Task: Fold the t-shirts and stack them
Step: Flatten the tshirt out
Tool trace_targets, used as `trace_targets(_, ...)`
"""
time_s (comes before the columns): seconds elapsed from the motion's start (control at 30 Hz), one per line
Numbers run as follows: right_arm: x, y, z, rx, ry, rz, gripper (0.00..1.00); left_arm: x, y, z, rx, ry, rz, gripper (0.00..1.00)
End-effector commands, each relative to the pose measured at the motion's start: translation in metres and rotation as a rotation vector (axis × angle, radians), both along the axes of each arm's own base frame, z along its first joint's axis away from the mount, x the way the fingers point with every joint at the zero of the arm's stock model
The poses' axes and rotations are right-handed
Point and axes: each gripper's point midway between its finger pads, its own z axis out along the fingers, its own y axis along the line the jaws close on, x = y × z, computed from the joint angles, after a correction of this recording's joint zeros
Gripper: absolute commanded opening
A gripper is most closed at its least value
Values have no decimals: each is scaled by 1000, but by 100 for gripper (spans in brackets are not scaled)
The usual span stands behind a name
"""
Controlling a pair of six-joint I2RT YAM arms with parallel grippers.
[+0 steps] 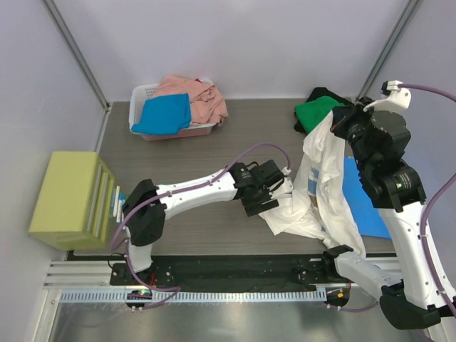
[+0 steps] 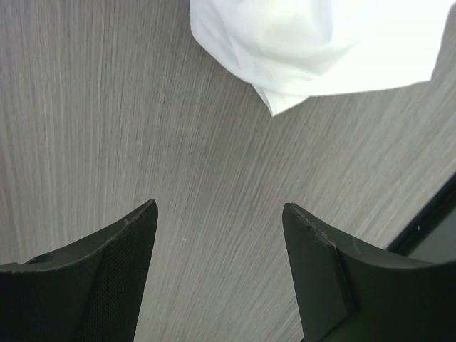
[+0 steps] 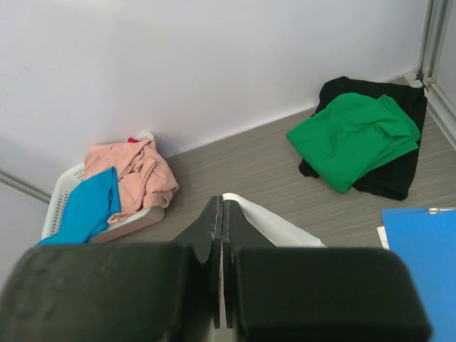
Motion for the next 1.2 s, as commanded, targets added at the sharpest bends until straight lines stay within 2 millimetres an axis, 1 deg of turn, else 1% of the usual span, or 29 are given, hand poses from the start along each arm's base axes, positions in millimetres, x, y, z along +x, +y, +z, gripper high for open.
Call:
trace_targets(0.0, 9, -10, 9, -23, -38, -63, 1, 13, -25, 14, -121, -77, 41, 72)
trace_targets(0.03, 12, -10, 5, -29, -26, -68, 1, 10, -33, 13, -141, -95, 22, 73)
trace_targets(0.1, 20, -9, -3, -30, -2, -74, 1, 6, -42, 7, -147, -94, 9, 73)
trace_targets(0.13, 22, -7, -7, -30, 7, -71, 1, 2, -50, 7, -159, -87, 5, 73)
trace_targets(0.17, 24, -7, -8, -28, 11, -71, 1, 0, -53, -2, -144, -70, 7, 73)
trace_targets(0.2, 29, -6, -14, -30, 25, -77, 1, -5, -56, -4, -138, -52, 3, 73)
trace_targets(0.23, 31, -6, -16, -32, 30, -80, 1, -11, -65, 0, -155, -43, -7, 72)
trace_targets(0.27, 33, -7, -19, -35, 38, -86, 1, -16, -69, 0, -157, -34, -19, 72)
trace_targets(0.3, 35, -7, -23, -39, 48, -90, 1, -21, -73, -4, -151, -22, -29, 72)
trace_targets(0.33, 37, -7, -25, -40, 52, -97, 1, -31, -80, -2, -161, -17, -55, 72)
trace_targets(0.43, 41, -6, -30, -36, 63, -94, 1, -50, -90, -10, -148, 5, -100, 72)
trace_targets(0.5, 41, -4, -30, -34, 63, -88, 1, -59, -93, -19, -141, 36, -107, 72)
trace_targets(0.7, 42, -2, -36, -31, 76, -81, 1, -72, -97, -34, -141, 111, -91, 71)
trace_targets(0.8, 44, 0, -37, -22, 79, -74, 1, -71, -99, -43, -126, 116, -98, 71)
trace_targets(0.83, 44, 0, -37, -20, 79, -71, 1, -71, -98, -51, -107, 115, -100, 70)
trace_targets(0.9, 45, 1, -38, -17, 80, -67, 1, -69, -98, -56, -98, 122, -102, 69)
trace_targets(0.97, 46, 2, -40, -14, 84, -66, 1, -72, -99, -65, -84, 152, -116, 66)
trace_targets(1.0, 46, 3, -40, -13, 87, -63, 1, -71, -98, -69, -75, 153, -117, 66)
trace_targets(1.03, 46, 4, -40, -10, 87, -61, 1, -75, -100, -71, -79, 181, -129, 65)
trace_targets(1.07, 46, 4, -41, -6, 88, -61, 1, -75, -100, -76, -67, 187, -130, 65)
trace_targets(1.17, 46, 5, -41, -3, 87, -55, 1, -75, -101, -81, -54, 198, -133, 65)
